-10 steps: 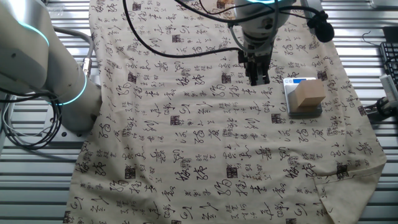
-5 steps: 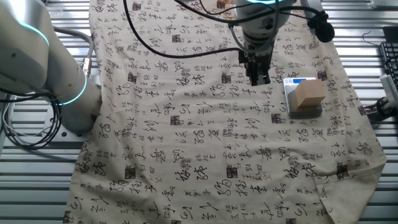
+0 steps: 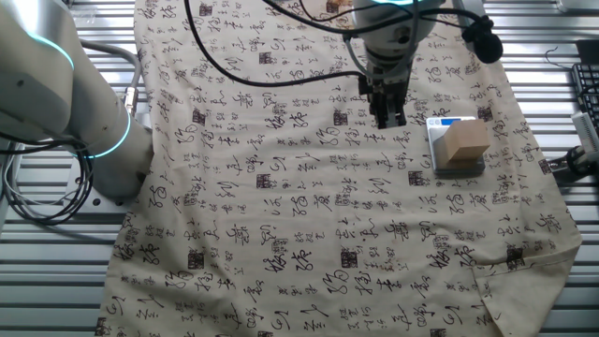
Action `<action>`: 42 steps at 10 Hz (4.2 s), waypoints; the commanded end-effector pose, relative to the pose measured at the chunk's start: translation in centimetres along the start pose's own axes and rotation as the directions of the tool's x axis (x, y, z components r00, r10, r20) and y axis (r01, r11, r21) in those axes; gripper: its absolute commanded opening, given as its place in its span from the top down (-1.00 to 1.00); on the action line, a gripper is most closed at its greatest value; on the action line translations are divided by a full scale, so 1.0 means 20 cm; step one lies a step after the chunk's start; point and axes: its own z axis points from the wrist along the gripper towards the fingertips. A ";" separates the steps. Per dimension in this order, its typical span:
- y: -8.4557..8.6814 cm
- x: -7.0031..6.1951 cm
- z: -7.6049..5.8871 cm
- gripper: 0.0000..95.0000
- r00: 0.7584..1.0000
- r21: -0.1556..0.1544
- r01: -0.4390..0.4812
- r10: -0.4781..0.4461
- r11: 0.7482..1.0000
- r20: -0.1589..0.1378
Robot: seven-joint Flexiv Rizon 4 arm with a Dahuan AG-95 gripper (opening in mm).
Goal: Remove the object from the scale
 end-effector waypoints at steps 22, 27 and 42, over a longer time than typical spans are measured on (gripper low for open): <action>0.10 -0.83 0.34 1.00 1.000 0.024 -0.014 0.014 1.000 -0.027; 0.03 -0.84 0.30 1.00 0.997 -0.025 -0.068 0.068 0.997 -0.023; 0.05 -0.88 0.32 -0.60 0.999 -0.020 -0.041 0.041 0.999 -0.001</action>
